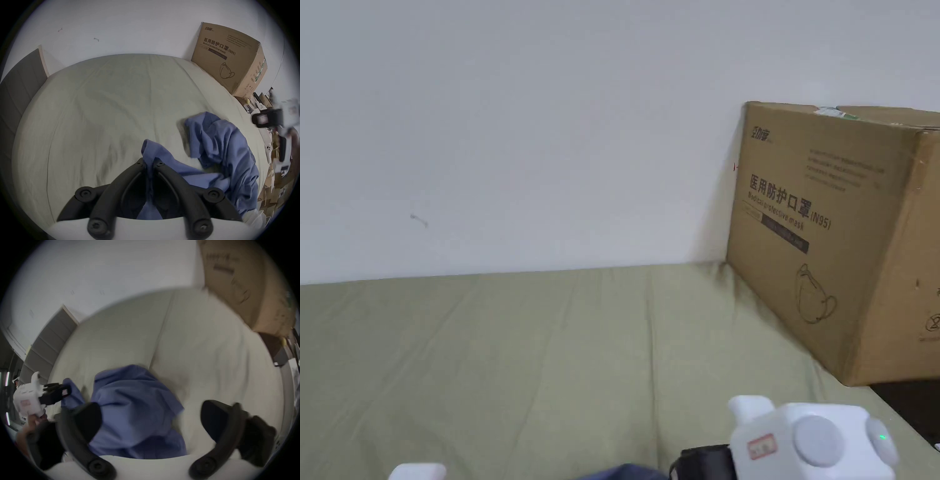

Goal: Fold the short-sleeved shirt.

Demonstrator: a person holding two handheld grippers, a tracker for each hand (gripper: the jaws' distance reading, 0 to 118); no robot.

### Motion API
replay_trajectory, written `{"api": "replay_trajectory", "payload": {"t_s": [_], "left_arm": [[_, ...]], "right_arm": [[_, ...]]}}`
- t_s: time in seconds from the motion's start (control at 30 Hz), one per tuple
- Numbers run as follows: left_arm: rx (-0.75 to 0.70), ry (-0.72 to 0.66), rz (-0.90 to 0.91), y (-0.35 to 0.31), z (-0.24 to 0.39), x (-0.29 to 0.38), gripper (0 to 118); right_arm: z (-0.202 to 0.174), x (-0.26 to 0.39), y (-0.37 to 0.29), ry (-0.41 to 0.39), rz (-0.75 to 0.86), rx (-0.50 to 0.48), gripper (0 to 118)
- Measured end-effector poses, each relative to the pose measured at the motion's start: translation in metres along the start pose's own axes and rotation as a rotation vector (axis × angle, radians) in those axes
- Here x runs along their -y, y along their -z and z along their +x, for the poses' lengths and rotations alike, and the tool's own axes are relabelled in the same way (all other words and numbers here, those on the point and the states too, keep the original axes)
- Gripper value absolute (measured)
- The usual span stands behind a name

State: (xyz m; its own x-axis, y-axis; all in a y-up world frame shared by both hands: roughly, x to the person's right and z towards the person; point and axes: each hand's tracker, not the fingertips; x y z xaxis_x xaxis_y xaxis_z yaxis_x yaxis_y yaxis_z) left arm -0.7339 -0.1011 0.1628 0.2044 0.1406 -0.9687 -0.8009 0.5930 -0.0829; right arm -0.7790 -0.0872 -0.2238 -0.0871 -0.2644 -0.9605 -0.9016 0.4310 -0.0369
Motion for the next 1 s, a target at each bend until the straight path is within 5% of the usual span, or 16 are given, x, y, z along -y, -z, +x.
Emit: {"api": "replay_trajectory", "payload": {"t_s": [0.2,0.3,0.37,0.4,0.57,1.0], "left_arm": [[0.019,-0.028,-0.058,0.008,-0.022,0.023,5],[0.014,-0.028,-0.094,0.013,-0.025,0.032,5],[0.023,-0.045,-0.109,0.012,-0.031,0.036,5],[0.023,-0.059,-0.11,0.009,-0.032,0.036,5],[0.051,-0.144,-0.063,-0.032,-0.037,0.035,5],[0.041,-0.138,0.369,-0.256,-0.053,-0.011,5]], "right_arm": [[-0.007,-0.006,0.077,0.037,-0.199,0.143,103],[-0.027,0.001,0.072,-0.188,-0.175,0.211,92],[-0.031,0.001,0.059,-0.229,-0.187,0.212,48],[-0.029,0.002,0.048,-0.255,-0.176,0.208,4],[-0.007,0.01,-0.028,-0.123,-0.01,0.05,5],[0.032,0.027,-0.28,0.02,0.447,0.055,4]]}}
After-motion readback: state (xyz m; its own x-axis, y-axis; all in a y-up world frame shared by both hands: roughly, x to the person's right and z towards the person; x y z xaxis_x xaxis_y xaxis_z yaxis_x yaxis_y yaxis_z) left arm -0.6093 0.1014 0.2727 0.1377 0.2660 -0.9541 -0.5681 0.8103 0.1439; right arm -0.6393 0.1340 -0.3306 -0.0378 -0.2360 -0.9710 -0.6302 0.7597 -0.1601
